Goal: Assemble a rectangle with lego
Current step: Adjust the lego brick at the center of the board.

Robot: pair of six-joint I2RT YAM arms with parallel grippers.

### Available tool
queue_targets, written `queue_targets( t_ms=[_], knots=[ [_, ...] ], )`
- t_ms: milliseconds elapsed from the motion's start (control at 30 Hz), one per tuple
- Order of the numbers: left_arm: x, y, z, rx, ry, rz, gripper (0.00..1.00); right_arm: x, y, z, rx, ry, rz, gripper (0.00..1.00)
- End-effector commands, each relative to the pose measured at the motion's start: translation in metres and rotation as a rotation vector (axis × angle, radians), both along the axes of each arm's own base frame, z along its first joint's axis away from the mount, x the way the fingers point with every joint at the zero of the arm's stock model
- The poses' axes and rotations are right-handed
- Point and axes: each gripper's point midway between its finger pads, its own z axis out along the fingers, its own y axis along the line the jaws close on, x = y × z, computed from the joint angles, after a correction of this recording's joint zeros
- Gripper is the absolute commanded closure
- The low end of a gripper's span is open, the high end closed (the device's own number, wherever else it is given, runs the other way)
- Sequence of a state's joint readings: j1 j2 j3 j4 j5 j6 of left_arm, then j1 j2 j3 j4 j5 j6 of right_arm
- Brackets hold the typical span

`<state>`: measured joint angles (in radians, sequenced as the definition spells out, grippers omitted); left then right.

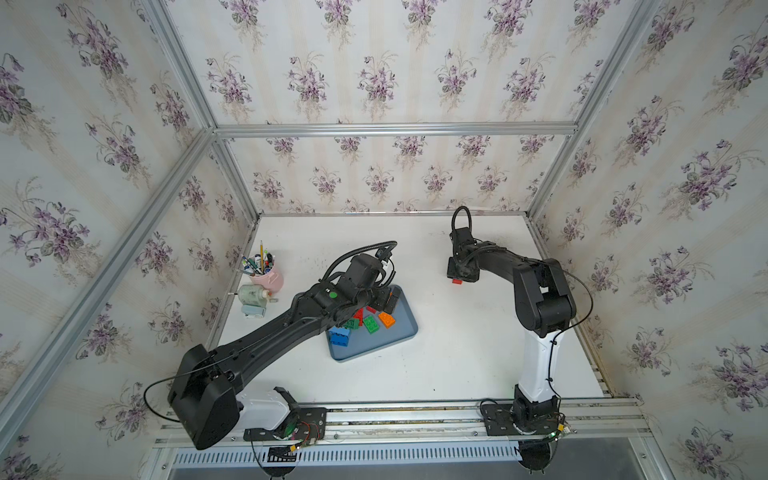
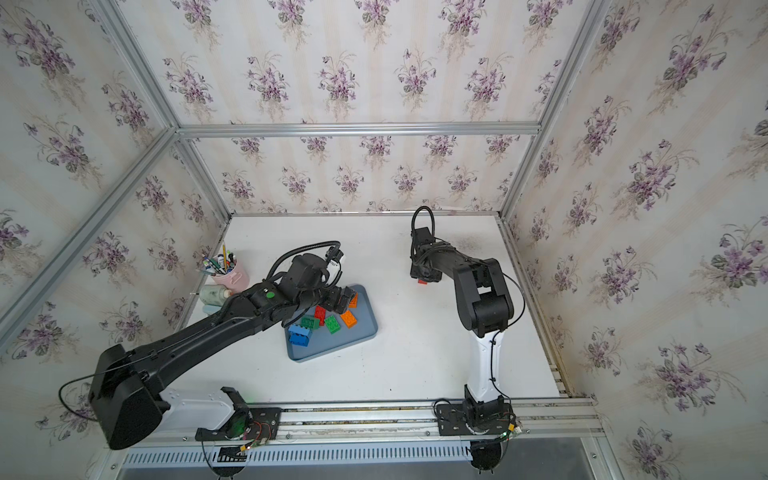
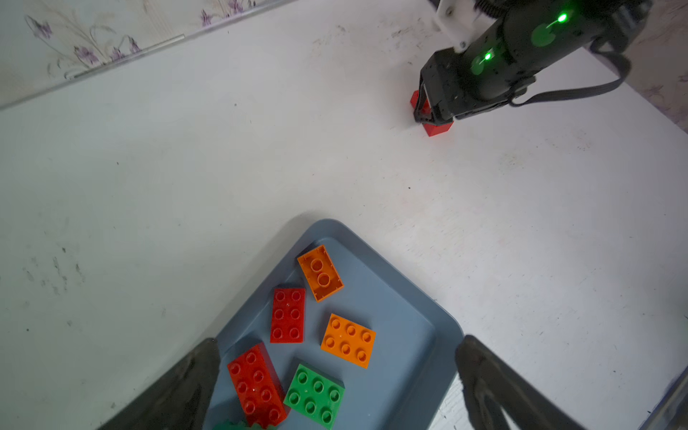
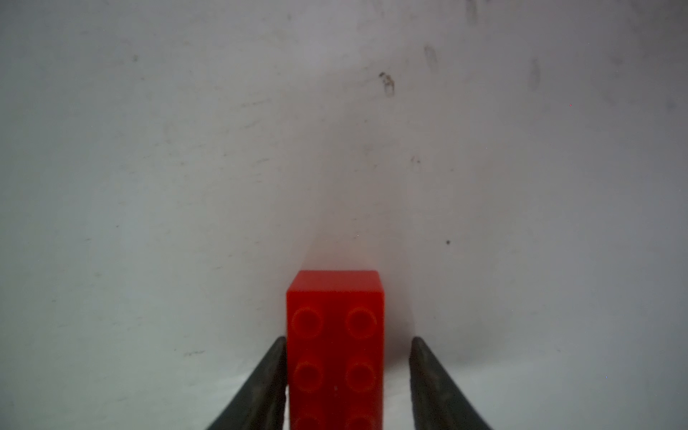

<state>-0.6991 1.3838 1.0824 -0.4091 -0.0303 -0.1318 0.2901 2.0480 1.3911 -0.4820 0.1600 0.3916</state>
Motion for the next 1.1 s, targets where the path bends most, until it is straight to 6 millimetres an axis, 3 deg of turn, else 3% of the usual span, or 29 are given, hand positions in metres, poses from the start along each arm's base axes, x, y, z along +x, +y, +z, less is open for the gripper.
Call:
queue_targets(
  t_ms=[0, 100, 300, 400, 700, 1067],
  knots=[
    [0.001, 0.002, -0.022, 0.012, 0.121, 0.098, 0.01, -0.004, -0.004, 0.011, -0.013, -0.014, -0.002, 0.35],
    [0.008, 0.001, -0.035, 0.049, 0.178, 0.154, 0.06, -0.005, -0.003, 0.035, 0.014, -0.067, -0.010, 0.30],
    [0.026, -0.003, -0.062, 0.152, 0.259, 0.229, 0.19, -0.013, 0.004, 0.087, 0.108, -0.179, -0.003, 0.29],
    [0.033, -0.010, -0.079, 0.191, 0.308, 0.239, 0.29, -0.021, 0.003, 0.103, 0.125, -0.215, 0.000, 0.29],
    [0.038, -0.013, -0.113, 0.255, 0.378, 0.275, 0.39, -0.032, -0.001, 0.119, 0.128, -0.250, 0.004, 0.30],
    [0.035, -0.019, -0.134, 0.249, 0.419, 0.264, 0.39, -0.033, 0.002, 0.123, 0.146, -0.257, 0.008, 0.30]
  ],
)
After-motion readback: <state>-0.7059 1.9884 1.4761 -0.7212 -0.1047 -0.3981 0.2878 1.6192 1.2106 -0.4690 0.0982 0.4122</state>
